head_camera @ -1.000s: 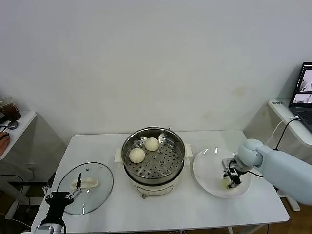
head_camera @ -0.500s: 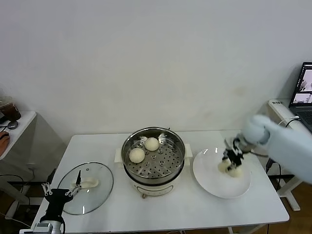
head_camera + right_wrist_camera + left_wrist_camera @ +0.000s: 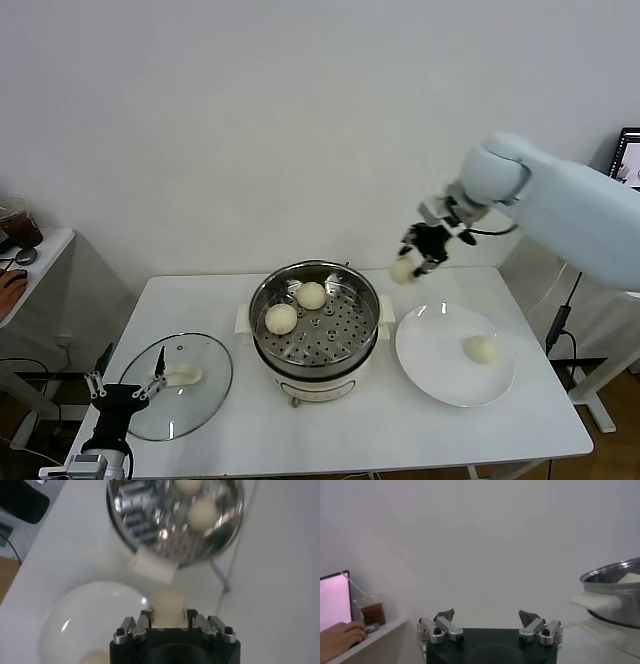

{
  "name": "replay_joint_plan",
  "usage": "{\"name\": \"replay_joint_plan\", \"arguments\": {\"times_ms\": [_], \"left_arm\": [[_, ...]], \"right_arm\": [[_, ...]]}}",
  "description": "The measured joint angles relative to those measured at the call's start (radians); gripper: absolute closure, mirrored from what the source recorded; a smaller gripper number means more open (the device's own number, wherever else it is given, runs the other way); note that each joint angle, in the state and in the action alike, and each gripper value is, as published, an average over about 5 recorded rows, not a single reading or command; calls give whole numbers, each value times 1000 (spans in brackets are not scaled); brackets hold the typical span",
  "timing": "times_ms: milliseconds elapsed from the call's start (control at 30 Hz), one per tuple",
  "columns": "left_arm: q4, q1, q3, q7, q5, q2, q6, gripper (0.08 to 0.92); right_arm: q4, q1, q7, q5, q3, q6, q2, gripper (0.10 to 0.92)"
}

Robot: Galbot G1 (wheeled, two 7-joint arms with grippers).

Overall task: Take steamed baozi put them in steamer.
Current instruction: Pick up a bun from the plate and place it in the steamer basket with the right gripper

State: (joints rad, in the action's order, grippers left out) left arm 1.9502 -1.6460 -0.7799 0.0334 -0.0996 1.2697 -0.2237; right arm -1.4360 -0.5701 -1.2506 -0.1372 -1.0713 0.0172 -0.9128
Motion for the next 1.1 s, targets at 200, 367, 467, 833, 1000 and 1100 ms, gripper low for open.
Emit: {"name": "replay_joint_plan", "arguments": {"times_ms": [200,367,467,833,1000,1100], "left_arm": [[-5,-9,-16,0,-2,-3,-1,177],[-6,-11,-28,0,-5,-4,-2,177],[-6,-11,-31,0,-5,-2,-2,177],[-10,-8,-32,0,-5,5,-2,177],[-13,-7,-32,0,-5,7,-2,177],[-14,-4,-30,0,-4,9,-2,177]], "right_arm": [[1,-10,56,21,-84,-114,-129,583],[16,5,98,75,-139,-226,-216,576],[21,19,122,117,-165,-293,-255,575],[40,76,186,263,-213,-490,-316,548],[36,89,198,299,-228,-547,-318,532],[31,97,201,317,-231,-570,-316,525]]}}
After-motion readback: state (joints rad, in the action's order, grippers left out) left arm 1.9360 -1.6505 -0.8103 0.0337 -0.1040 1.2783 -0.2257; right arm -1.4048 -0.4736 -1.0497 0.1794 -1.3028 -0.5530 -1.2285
